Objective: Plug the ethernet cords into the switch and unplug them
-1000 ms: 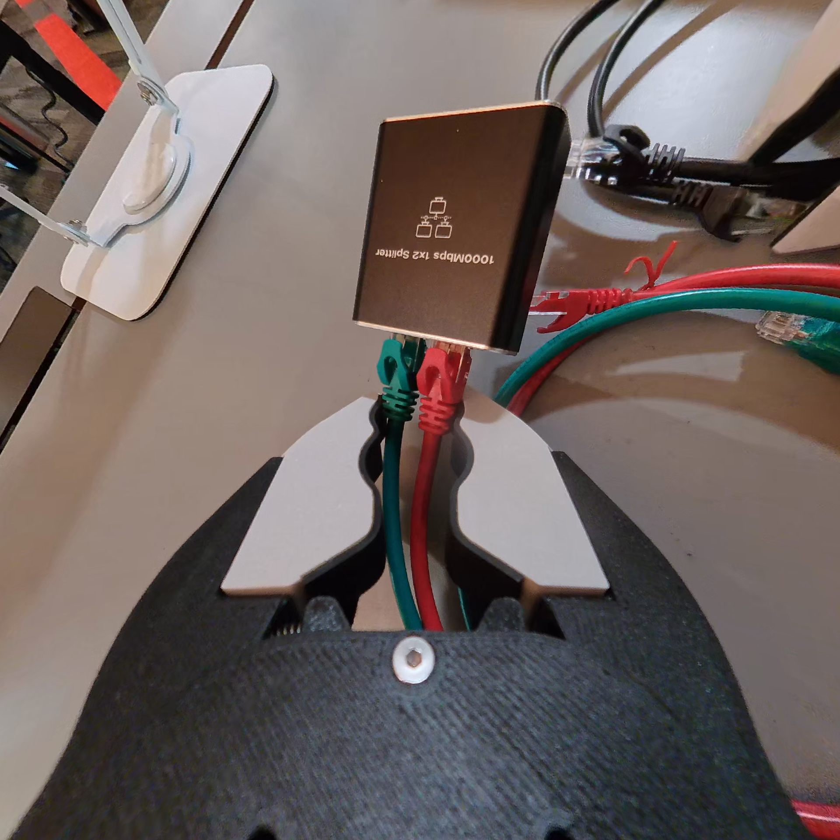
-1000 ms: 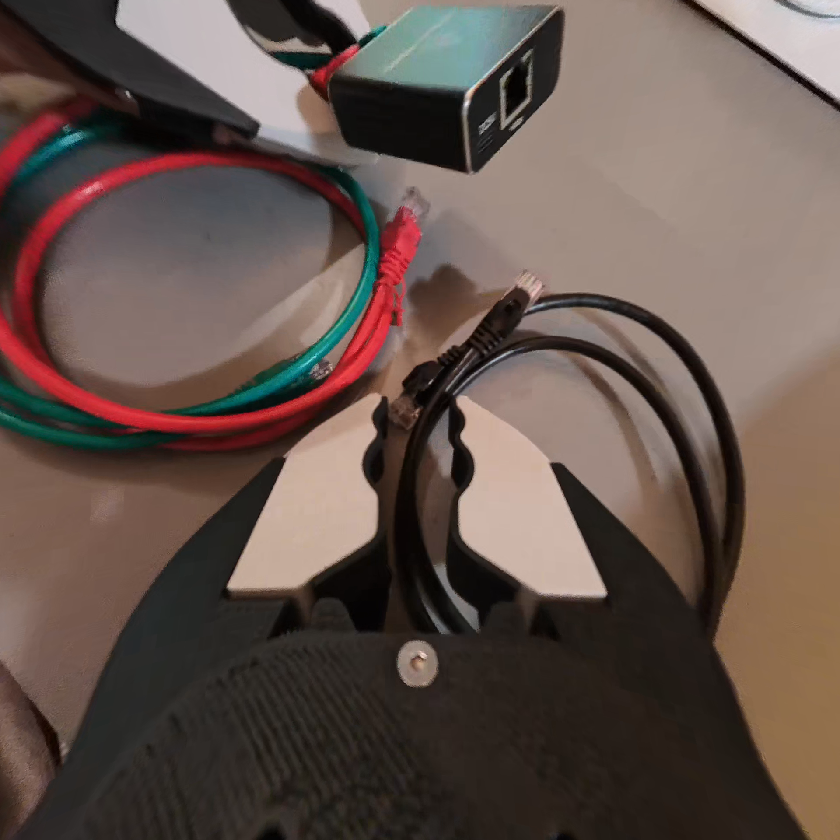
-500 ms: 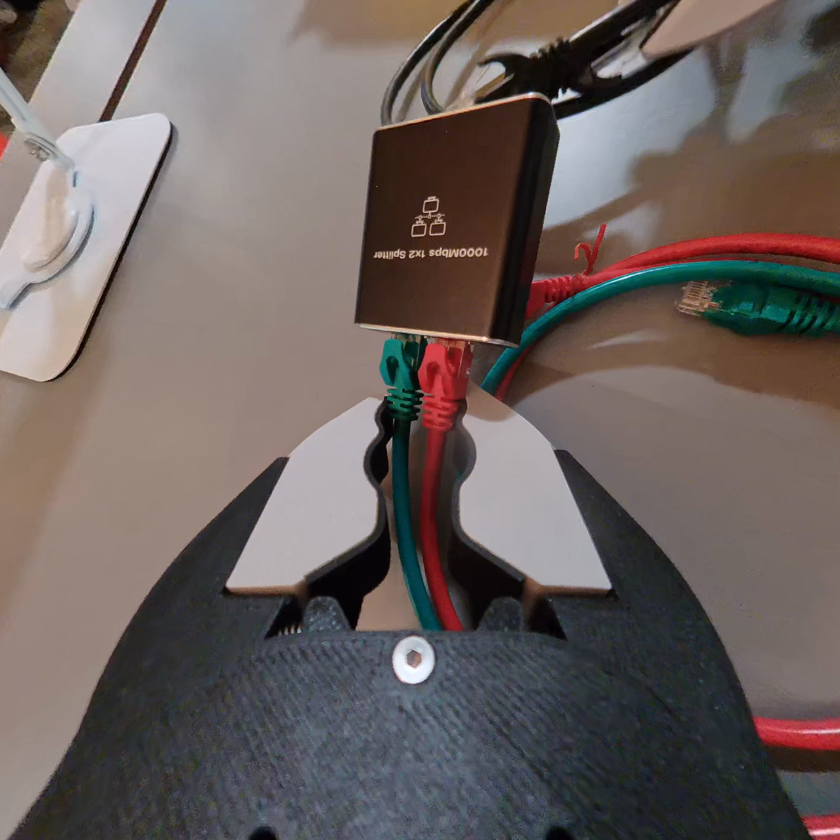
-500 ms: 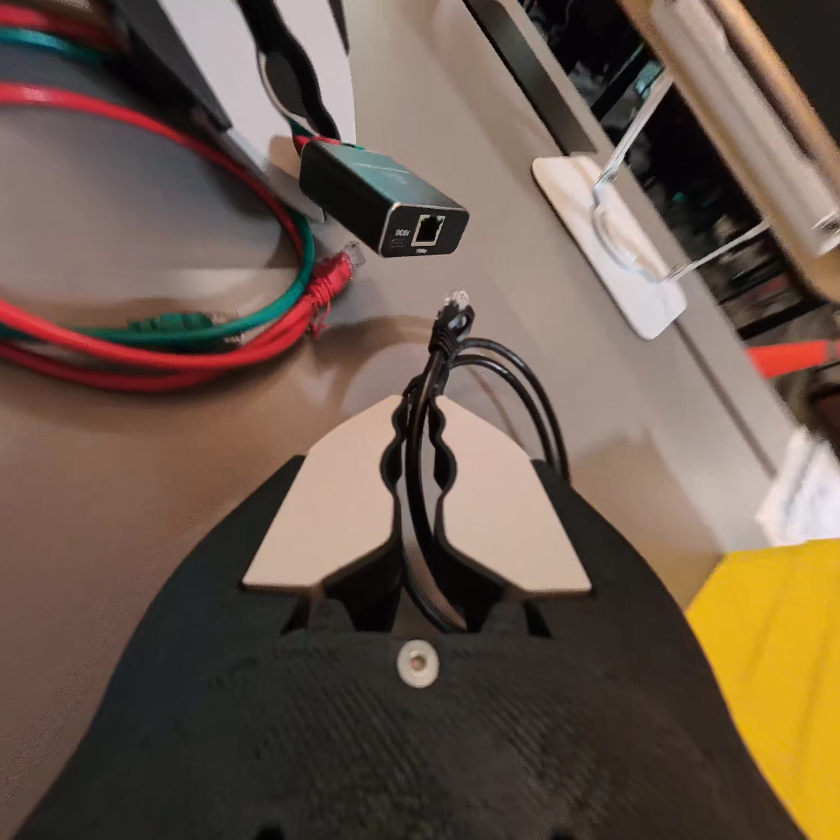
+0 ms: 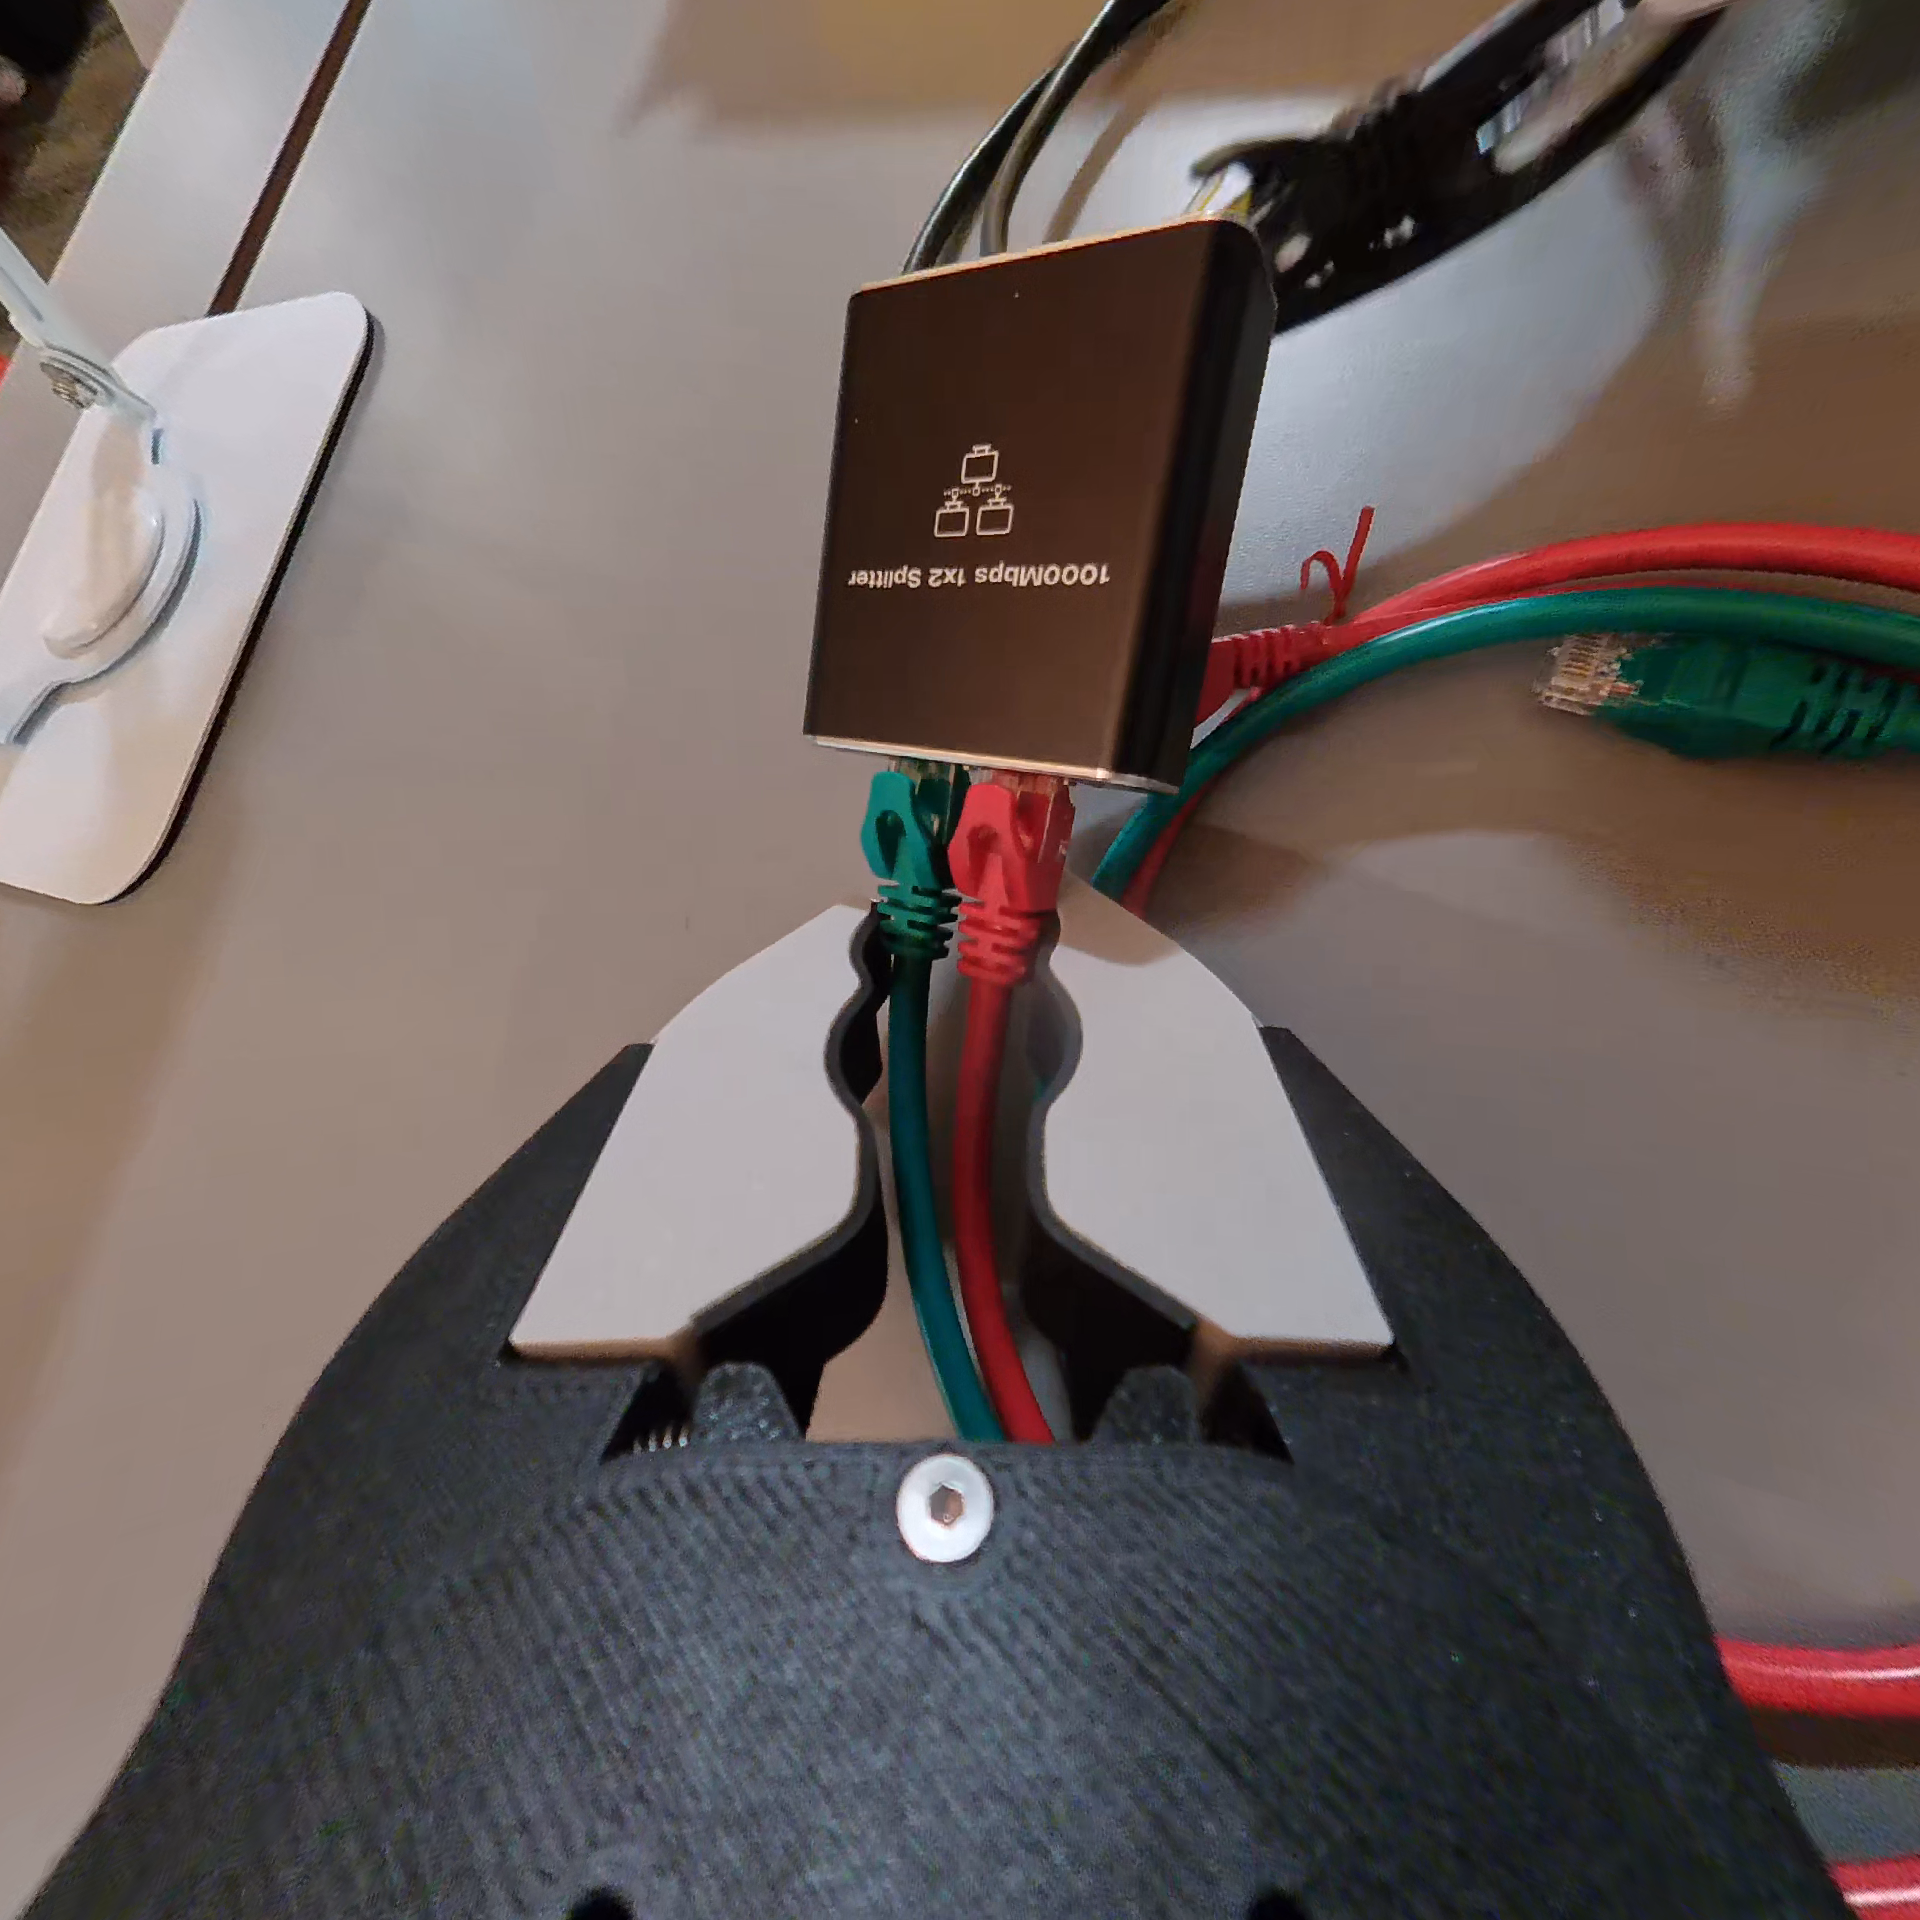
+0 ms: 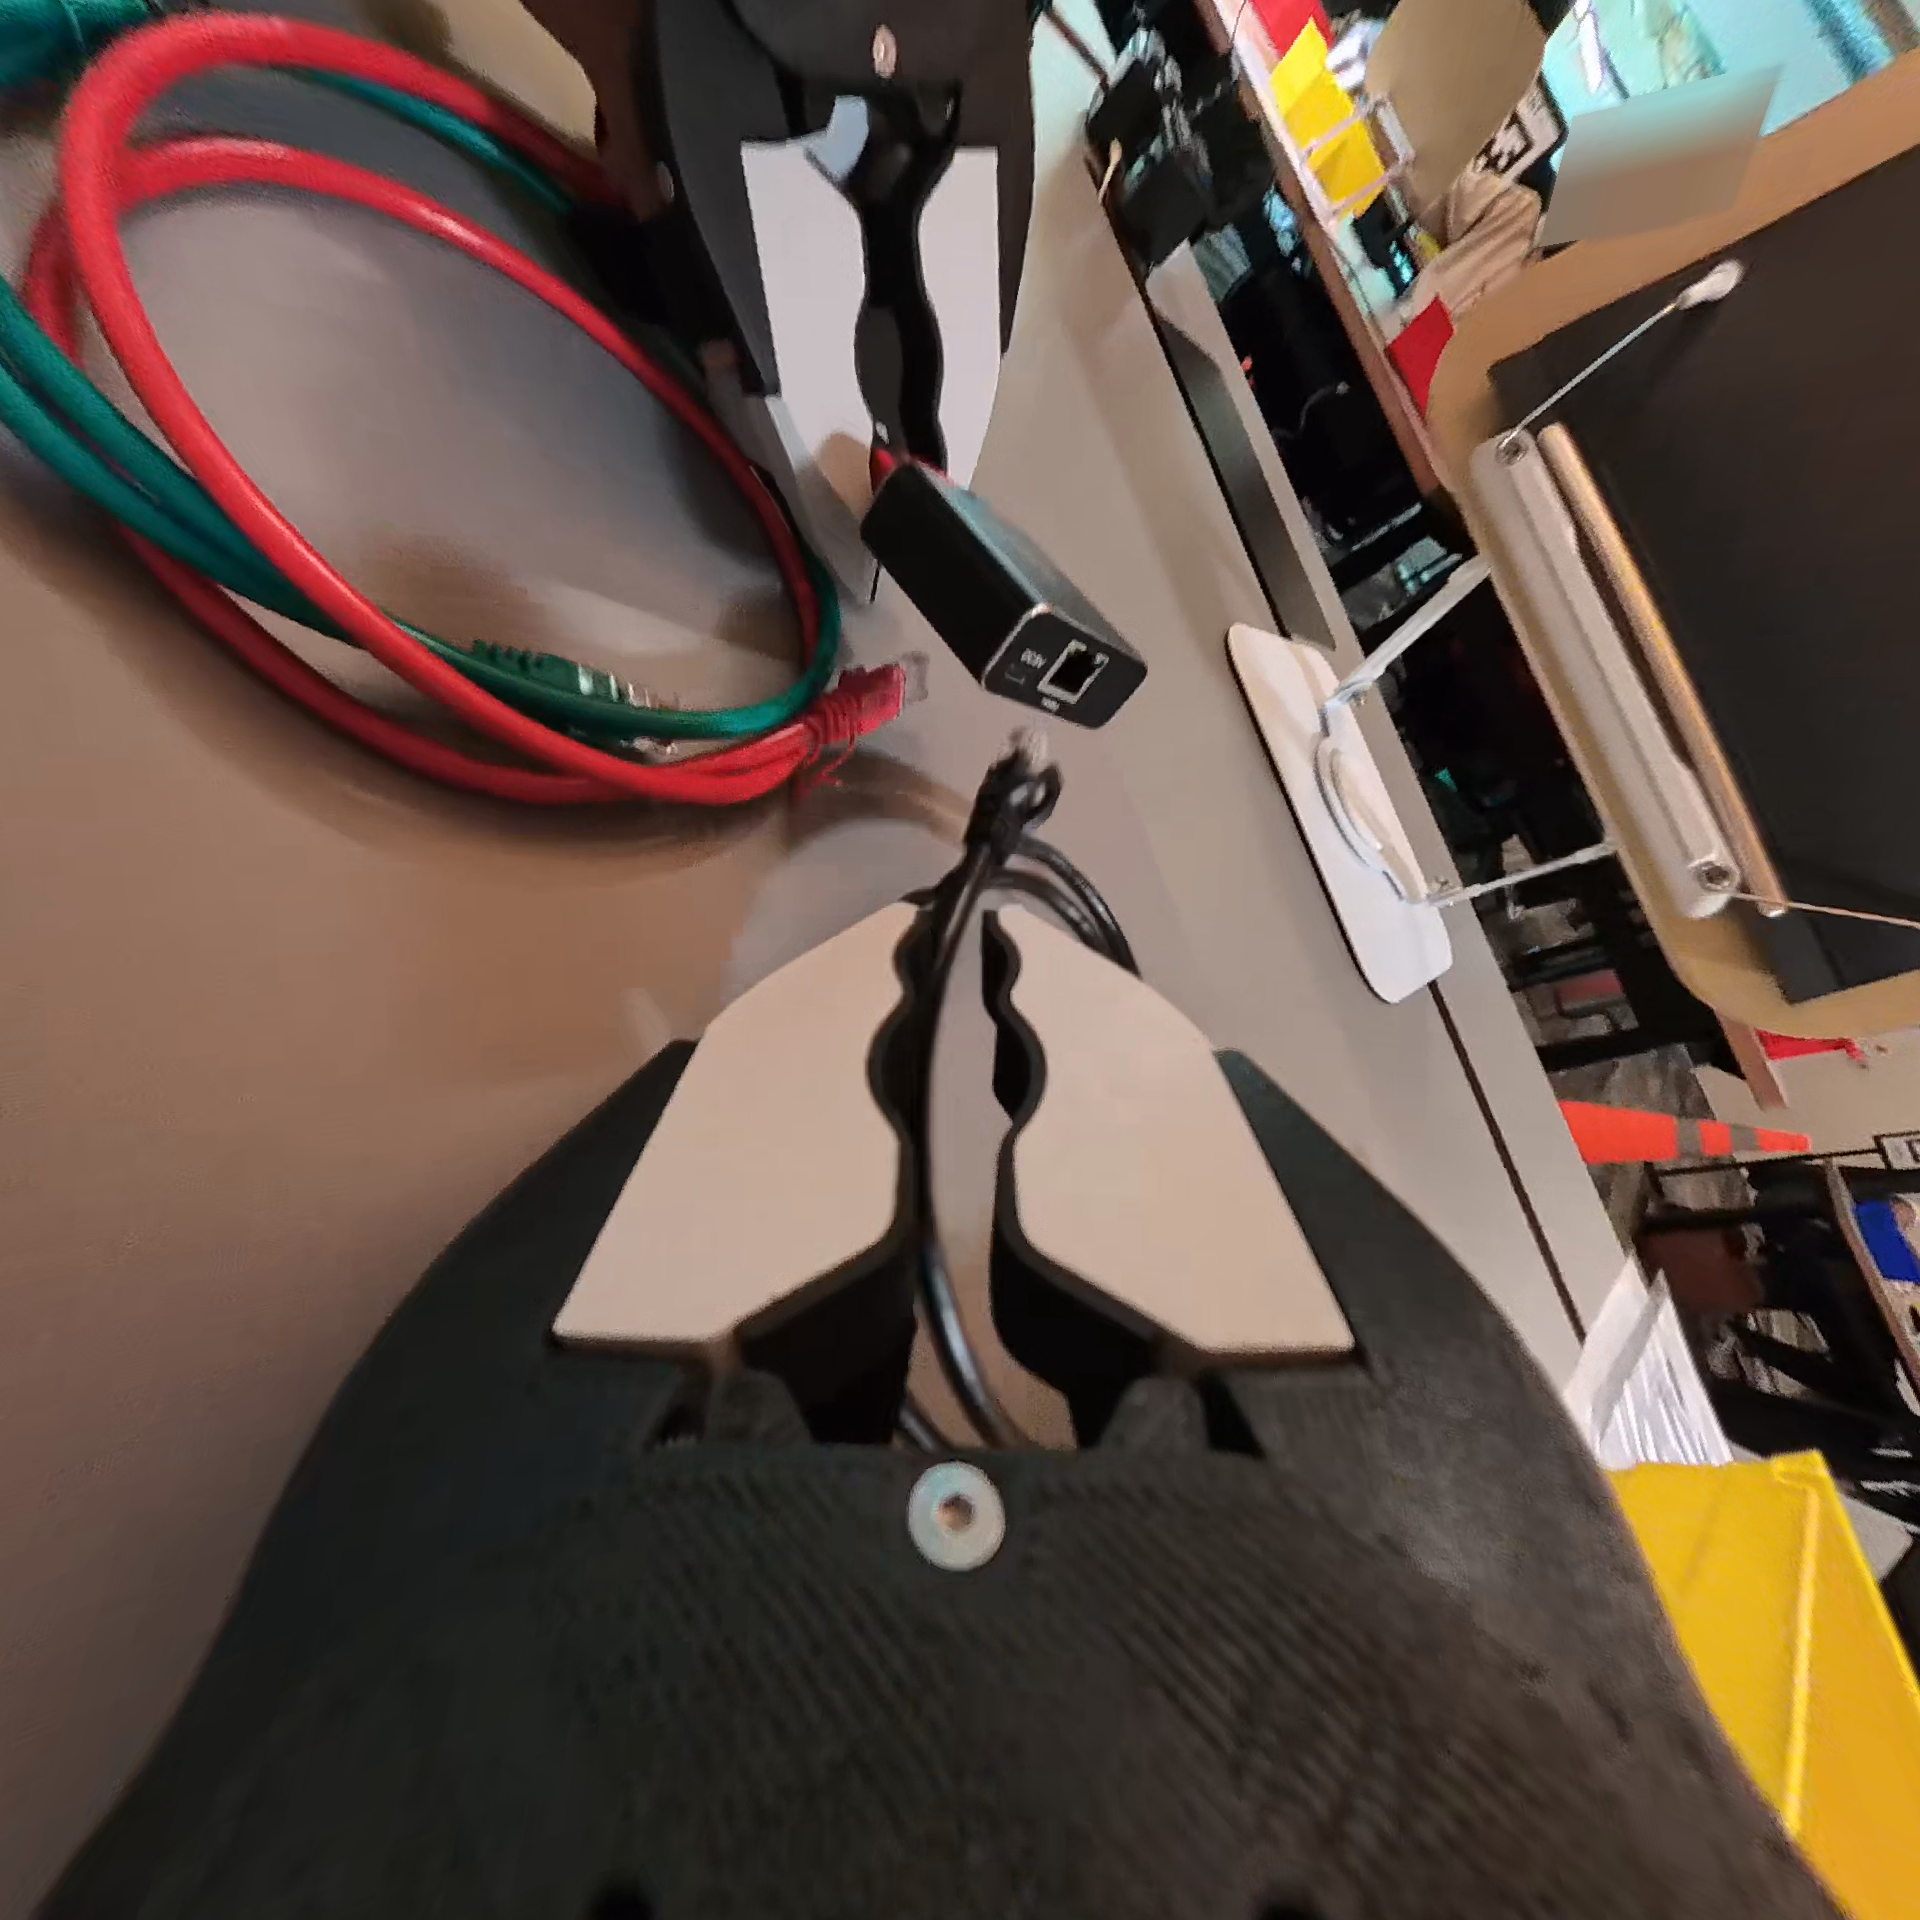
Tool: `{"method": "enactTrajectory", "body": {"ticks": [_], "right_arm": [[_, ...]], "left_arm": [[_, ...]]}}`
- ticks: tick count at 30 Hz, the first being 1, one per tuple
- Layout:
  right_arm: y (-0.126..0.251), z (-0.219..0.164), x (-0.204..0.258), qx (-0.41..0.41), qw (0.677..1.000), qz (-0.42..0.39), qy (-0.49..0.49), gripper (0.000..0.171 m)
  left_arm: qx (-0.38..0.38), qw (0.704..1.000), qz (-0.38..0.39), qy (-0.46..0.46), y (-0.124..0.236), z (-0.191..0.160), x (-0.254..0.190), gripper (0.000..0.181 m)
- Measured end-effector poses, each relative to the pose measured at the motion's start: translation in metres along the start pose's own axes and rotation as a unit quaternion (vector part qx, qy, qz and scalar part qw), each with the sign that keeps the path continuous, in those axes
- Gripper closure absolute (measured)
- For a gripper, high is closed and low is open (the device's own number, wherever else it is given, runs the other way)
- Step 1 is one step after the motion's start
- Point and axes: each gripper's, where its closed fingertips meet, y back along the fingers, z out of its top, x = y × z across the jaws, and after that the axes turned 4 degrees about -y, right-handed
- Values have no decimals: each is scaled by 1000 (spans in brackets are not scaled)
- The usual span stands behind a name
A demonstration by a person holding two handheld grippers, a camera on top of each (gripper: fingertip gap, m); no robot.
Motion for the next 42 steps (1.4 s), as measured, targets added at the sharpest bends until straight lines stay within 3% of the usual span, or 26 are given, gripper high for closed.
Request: {"method": "enactTrajectory", "body": {"ticks": [3, 7, 11, 14, 18, 21, 29, 35, 42], "right_arm": [[0, -3, 6, 9, 999, 26, -23, 156], [-8, -14, 11, 50, 990, 57, -119, 132], [-21, 3, 6, 41, 946, 54, -317, 141], [-37, -12, 9, 97, 924, 33, -368, 140], [-52, -33, 8, 171, 935, -3, -310, 138], [-53, -27, 9, 157, 938, 3, -308, 158], [-32, -2, -15, 41, 957, 0, -286, 159], [-9, -3, -10, 9, 998, 0, -62, 160], [-14, -14, -4, 55, 997, -19, 41, 160]], "left_arm": [[1, 1000, 2, 3, 0, 0, 1, 155], [2, 1000, 4, 8, 0, -1, 2, 155], [3, 1000, 3, 11, 0, -1, 2, 155], [5, 1000, 3, 14, -1, -1, 3, 155], [5, 1000, 3, 15, -1, -1, 3, 155], [5, 1000, 3, 15, -1, -1, 3, 155], [4, 1000, 4, 8, -1, 0, 2, 155], [3, 989, 70, -126, 1, 9, -3, 155], [-11, 980, 96, -174, -1, 17, -6, 155]]}}
